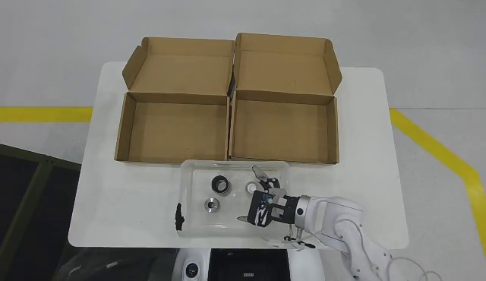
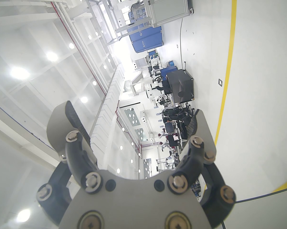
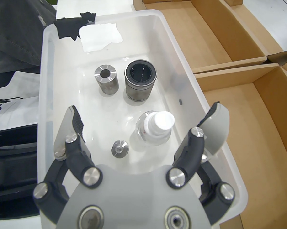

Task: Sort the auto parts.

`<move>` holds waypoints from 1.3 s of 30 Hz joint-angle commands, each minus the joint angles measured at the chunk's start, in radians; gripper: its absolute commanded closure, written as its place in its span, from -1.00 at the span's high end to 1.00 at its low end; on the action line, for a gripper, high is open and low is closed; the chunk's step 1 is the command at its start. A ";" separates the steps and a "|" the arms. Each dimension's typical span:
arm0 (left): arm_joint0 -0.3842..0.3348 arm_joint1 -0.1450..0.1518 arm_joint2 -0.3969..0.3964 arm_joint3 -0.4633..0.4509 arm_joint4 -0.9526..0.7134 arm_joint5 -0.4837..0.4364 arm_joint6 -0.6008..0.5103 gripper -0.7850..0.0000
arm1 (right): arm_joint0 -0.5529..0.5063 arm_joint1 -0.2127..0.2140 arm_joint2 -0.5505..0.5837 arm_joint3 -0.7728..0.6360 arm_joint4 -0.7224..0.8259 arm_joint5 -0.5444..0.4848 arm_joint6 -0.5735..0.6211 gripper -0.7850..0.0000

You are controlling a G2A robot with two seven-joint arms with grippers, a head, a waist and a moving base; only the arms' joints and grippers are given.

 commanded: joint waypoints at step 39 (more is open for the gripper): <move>0.000 0.000 0.000 0.000 0.000 0.000 0.000 1.00 | 0.057 0.029 -0.020 -0.015 0.057 -0.007 -0.023 -1.00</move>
